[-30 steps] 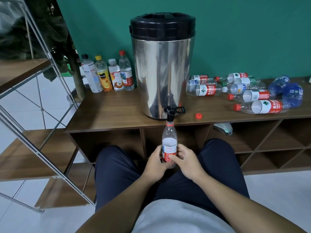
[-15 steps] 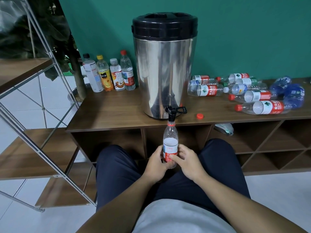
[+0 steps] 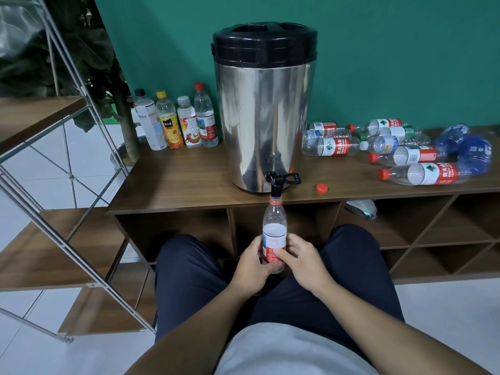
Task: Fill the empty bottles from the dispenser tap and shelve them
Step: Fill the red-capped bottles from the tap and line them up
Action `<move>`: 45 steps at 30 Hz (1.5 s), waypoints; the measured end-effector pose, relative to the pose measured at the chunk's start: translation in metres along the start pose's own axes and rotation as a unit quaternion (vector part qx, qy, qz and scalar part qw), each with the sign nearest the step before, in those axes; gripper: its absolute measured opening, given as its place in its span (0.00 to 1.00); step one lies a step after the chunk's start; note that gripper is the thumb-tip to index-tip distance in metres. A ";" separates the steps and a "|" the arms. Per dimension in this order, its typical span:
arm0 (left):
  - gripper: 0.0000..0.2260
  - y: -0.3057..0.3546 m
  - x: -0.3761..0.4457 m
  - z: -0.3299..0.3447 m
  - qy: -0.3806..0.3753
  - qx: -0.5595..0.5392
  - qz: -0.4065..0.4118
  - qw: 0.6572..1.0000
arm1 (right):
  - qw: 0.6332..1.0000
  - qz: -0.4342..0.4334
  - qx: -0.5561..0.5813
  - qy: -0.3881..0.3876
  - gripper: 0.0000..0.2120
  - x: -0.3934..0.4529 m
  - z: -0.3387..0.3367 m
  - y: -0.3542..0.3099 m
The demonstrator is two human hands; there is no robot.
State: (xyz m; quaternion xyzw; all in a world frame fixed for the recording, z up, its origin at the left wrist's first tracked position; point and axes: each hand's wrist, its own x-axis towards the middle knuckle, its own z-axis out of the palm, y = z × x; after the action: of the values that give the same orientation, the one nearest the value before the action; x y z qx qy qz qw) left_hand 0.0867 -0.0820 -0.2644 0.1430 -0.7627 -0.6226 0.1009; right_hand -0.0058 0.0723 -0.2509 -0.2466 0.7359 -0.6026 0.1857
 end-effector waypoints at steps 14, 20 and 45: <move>0.31 0.000 0.000 0.000 -0.003 0.009 -0.004 1.000 | 1.000 0.002 -0.003 0.000 0.20 -0.001 0.000 0.000; 0.30 0.002 -0.001 -0.002 -0.004 0.005 0.000 1.000 | 1.000 0.000 -0.007 0.002 0.19 -0.001 0.000 0.000; 0.31 0.001 -0.002 0.000 0.002 -0.004 0.004 1.000 | 1.000 0.005 -0.007 0.003 0.19 0.000 0.000 0.002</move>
State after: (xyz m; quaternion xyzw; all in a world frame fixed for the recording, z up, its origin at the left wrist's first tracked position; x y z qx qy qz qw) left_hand 0.0883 -0.0814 -0.2630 0.1406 -0.7609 -0.6246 0.1057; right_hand -0.0061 0.0727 -0.2526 -0.2418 0.7421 -0.5973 0.1847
